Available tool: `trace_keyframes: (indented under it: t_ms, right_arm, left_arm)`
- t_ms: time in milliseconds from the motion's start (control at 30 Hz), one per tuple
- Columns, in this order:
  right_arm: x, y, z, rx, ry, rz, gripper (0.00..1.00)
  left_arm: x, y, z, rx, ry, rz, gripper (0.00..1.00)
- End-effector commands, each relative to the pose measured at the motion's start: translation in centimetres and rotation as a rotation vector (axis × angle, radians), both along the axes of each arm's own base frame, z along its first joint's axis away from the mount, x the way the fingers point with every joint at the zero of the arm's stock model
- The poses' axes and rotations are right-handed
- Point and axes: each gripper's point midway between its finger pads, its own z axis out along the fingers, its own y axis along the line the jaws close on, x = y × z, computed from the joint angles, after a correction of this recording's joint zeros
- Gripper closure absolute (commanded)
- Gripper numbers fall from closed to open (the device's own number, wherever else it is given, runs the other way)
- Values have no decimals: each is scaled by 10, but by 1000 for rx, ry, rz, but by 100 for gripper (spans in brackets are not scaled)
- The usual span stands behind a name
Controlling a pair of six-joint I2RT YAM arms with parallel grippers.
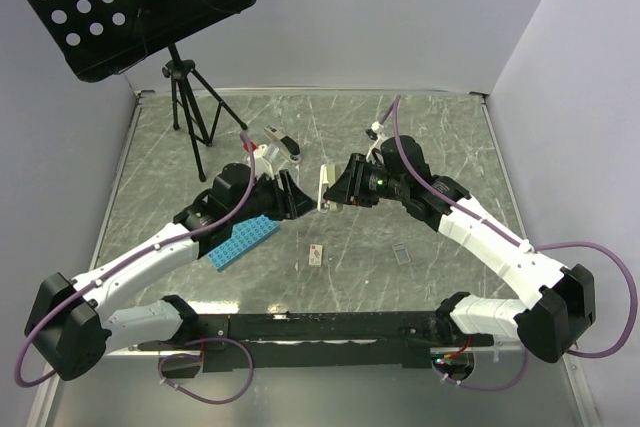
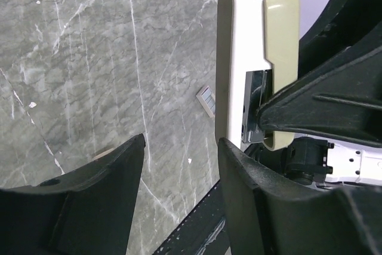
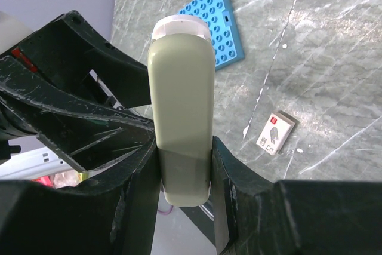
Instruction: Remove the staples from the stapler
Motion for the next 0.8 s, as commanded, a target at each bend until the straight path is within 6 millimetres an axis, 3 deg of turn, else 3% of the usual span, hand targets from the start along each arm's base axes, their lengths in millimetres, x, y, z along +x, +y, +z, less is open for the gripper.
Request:
trace_keyframes:
  t_ms: [0,600,767]
  right_arm:
    - [10,1,19,25,-82,-19,100]
    - [10,-1,17,18,-78,-26,100]
    - [8,3,25,52,-85,-15,100]
  left_arm:
    - [-8,-12,48,-123,-73,-51,43]
    - [-12,-15,51,-134,-90,-79,41]
    - [-8,-16,38,-102,-82,-73,41]
